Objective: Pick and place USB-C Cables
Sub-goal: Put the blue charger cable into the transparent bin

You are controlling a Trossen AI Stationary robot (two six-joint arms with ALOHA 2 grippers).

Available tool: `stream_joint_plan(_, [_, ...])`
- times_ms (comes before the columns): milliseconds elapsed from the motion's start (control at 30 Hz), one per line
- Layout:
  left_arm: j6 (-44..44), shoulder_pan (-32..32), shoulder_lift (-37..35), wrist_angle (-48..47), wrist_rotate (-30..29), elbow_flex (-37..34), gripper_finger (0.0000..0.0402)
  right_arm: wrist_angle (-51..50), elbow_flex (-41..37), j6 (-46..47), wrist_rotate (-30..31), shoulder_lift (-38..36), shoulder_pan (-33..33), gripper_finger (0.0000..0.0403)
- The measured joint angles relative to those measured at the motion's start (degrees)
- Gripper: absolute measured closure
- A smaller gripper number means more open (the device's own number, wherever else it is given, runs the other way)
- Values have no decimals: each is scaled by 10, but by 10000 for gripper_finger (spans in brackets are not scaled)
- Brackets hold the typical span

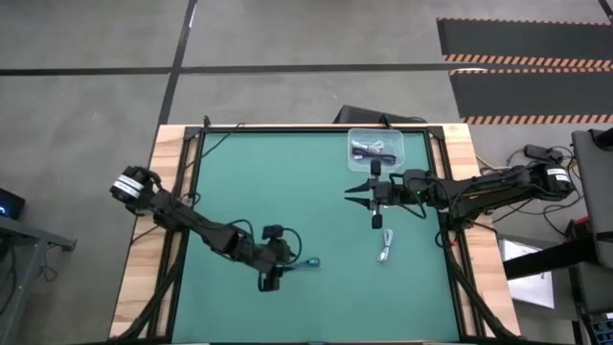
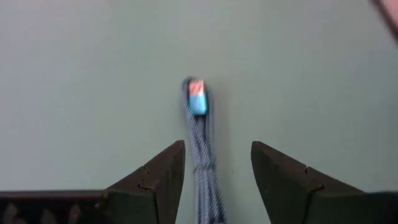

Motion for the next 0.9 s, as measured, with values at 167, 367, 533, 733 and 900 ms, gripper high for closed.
stream_joint_plan(167, [1, 0, 3, -19, 0, -13, 233, 2, 0, 0, 2, 5, 0, 335])
stream_joint_plan(367, [33, 0, 11, -18, -18, -14, 233, 1, 0, -2, 2, 7, 0, 335])
stream_joint_plan(533, [33, -3, 32, -13, -19, -13, 233, 1, 0, -2, 2, 7, 0, 335])
stream_joint_plan(733, [34, -10, 45, 12, -17, -11, 233, 1, 0, 0, 2, 7, 0, 335])
stream_joint_plan(900, [29, -11, 64, 27, -16, -13, 233, 1, 0, 0, 2, 7, 0, 335])
